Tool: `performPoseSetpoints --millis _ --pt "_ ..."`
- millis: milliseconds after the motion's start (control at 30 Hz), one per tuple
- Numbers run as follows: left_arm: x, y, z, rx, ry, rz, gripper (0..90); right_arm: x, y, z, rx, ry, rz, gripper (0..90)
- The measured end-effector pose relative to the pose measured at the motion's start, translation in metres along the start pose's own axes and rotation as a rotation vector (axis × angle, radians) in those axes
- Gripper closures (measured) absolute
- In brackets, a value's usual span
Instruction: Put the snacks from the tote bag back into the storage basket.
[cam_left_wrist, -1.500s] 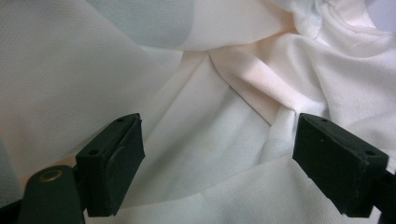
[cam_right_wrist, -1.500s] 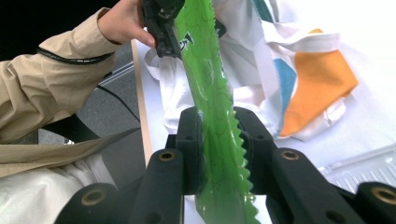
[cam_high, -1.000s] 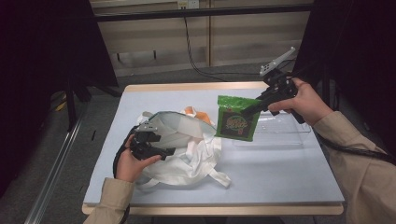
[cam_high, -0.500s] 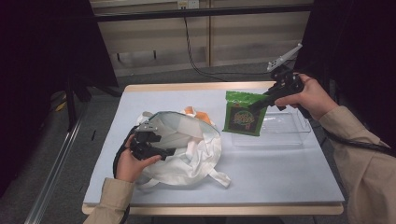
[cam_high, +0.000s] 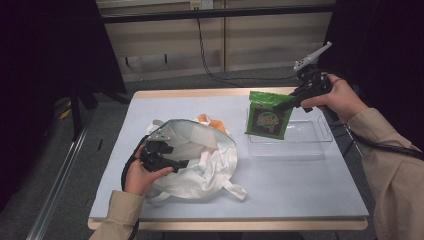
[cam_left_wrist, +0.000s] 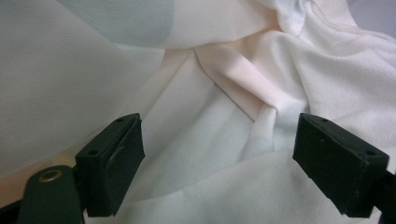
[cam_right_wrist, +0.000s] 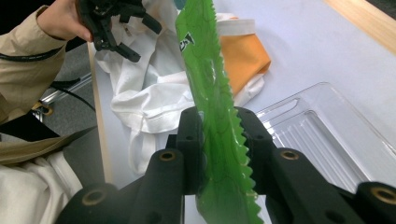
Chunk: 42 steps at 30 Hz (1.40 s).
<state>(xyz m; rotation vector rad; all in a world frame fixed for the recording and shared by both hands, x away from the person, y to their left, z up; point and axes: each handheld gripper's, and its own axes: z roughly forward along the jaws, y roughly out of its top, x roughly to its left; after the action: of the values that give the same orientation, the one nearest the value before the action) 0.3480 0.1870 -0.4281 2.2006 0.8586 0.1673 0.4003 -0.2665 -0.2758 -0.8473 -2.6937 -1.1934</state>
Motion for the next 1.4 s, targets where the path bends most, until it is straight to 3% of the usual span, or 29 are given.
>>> performPoseSetpoints --millis 500,633,833,1400 --pt "-0.002 0.000 -0.004 0.005 -0.003 0.000 15.6 -0.026 -0.009 -0.002 0.018 -0.040 -0.004 73.7" --pt "-0.004 0.001 -0.002 0.006 -0.027 0.015 15.6 -0.033 -0.011 -0.001 0.019 -0.047 -0.007 73.8" --pt "-0.004 0.001 0.001 0.005 -0.049 0.012 15.3 -0.042 -0.015 0.006 0.022 -0.043 -0.009 73.9" --pt "-0.002 0.002 0.003 -0.003 -0.037 0.011 14.8 -0.055 -0.032 0.026 0.043 -0.028 -0.036 74.0"
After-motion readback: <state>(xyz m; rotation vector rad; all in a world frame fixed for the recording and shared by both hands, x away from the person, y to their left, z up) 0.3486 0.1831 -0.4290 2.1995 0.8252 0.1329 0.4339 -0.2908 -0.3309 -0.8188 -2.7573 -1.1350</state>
